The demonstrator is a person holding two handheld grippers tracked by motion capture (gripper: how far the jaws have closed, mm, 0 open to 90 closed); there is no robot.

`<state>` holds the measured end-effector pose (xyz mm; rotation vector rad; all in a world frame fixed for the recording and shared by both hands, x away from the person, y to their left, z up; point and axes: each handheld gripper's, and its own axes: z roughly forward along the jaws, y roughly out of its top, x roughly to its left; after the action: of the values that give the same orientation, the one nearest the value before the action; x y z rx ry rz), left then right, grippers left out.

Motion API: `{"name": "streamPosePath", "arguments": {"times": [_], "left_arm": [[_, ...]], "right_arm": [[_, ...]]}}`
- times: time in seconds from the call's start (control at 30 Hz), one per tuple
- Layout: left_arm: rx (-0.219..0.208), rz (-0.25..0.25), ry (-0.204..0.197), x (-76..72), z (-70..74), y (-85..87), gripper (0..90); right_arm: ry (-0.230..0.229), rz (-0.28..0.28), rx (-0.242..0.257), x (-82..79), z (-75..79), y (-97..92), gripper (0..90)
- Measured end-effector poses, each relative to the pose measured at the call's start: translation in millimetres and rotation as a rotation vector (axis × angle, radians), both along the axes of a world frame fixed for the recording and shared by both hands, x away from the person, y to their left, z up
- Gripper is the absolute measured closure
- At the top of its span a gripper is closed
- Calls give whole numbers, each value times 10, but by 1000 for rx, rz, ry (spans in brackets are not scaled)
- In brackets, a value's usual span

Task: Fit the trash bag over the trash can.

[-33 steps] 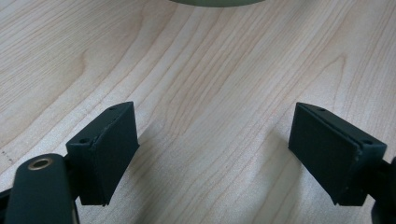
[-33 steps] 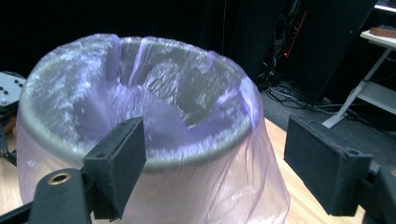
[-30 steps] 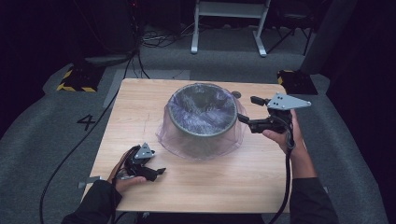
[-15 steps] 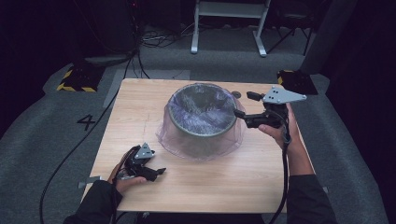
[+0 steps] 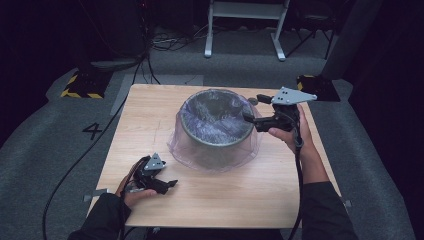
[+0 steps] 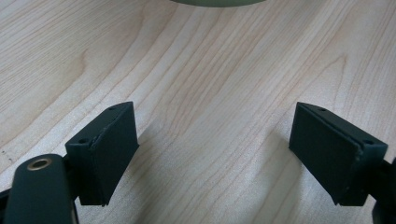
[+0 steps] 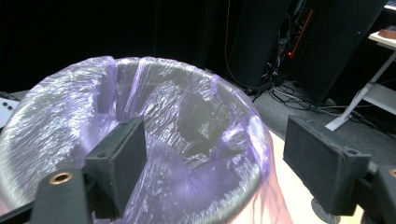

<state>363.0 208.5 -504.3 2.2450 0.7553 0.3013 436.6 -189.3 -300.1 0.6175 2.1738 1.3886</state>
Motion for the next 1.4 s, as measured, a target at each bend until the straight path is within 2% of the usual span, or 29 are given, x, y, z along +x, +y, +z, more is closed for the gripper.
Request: {"name": "streamPosePath", "arguments": {"times": [0.3, 0.53, 0.77, 1.17, 1.3, 1.4], "left_arm": [[0, 0, 0, -1, 0, 0, 149], [0, 0, 0, 0, 0, 0, 149], [-1, -4, 0, 2, -1, -2, 149], [1, -9, -1, 1, 0, -3, 149], [2, -12, -2, 1, 0, -3, 149], [2, -12, -2, 2, 0, -3, 149]], "right_arm": [[35, 16, -21, 115, -32, 223, 210], [38, 25, -67, 164, -55, 389, 224], [91, 42, -81, 232, -131, 490, 233], [143, 89, -178, 262, -256, 663, 218], [152, 87, -239, 265, -290, 709, 220], [165, 86, -241, 273, -297, 718, 222]]}}
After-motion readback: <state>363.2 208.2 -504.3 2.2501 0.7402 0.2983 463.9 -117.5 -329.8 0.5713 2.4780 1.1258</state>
